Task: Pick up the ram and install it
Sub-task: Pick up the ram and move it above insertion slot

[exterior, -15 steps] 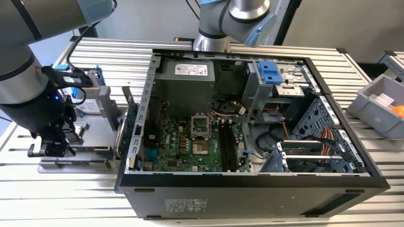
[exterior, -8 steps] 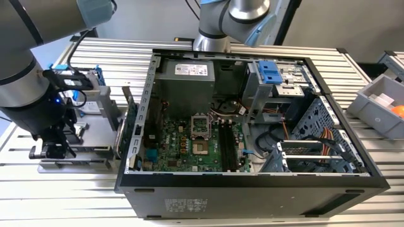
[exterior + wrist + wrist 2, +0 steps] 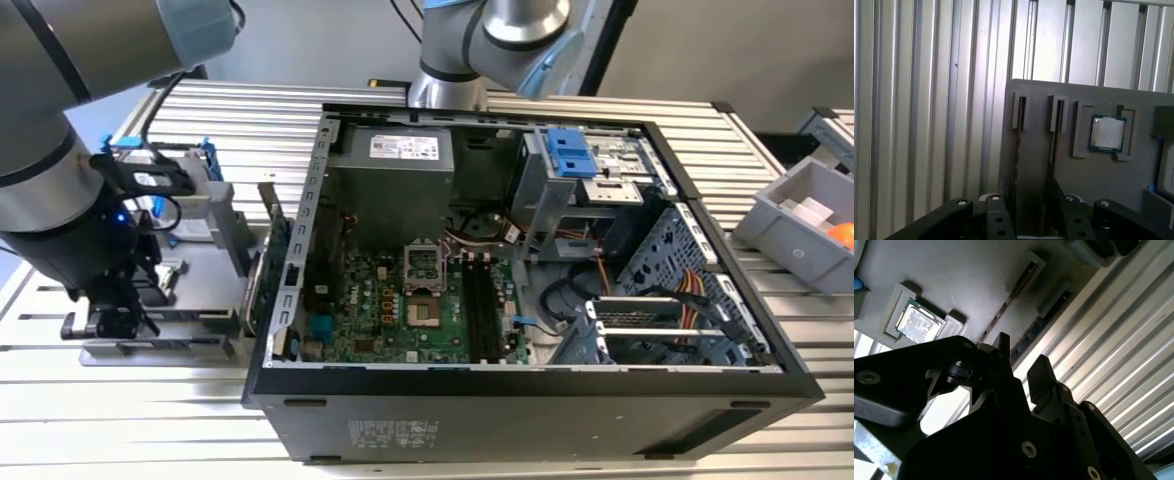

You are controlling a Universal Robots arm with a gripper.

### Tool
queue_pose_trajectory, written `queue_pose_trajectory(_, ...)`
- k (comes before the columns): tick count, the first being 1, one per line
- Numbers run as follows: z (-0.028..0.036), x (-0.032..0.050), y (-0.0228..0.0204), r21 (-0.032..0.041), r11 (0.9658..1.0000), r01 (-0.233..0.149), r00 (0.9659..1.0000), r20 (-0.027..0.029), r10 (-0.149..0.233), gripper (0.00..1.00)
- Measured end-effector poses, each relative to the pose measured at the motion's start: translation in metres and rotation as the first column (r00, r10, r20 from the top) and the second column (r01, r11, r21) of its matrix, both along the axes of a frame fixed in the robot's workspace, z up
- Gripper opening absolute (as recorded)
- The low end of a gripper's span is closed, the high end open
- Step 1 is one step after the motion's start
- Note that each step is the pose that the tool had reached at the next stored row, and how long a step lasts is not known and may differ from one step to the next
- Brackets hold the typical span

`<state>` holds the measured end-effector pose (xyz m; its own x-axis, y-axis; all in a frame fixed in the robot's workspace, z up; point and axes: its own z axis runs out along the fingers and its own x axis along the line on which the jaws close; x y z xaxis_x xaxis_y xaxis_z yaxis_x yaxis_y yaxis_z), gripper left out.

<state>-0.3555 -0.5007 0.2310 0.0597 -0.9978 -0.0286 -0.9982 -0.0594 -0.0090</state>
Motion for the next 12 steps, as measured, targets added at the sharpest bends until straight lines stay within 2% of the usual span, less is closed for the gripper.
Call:
queue_pose_trajectory(10, -0.007, -0.0036, 0.0, -0.0038, 1.0, 0.0, 1.0, 0.0, 0.0, 1.0)
queue_pose_trajectory(12, -0.0104, -0.004, 0.0, -0.0043, 1.0, -0.001, 1.0, 0.0001, 0.001, 1.0)
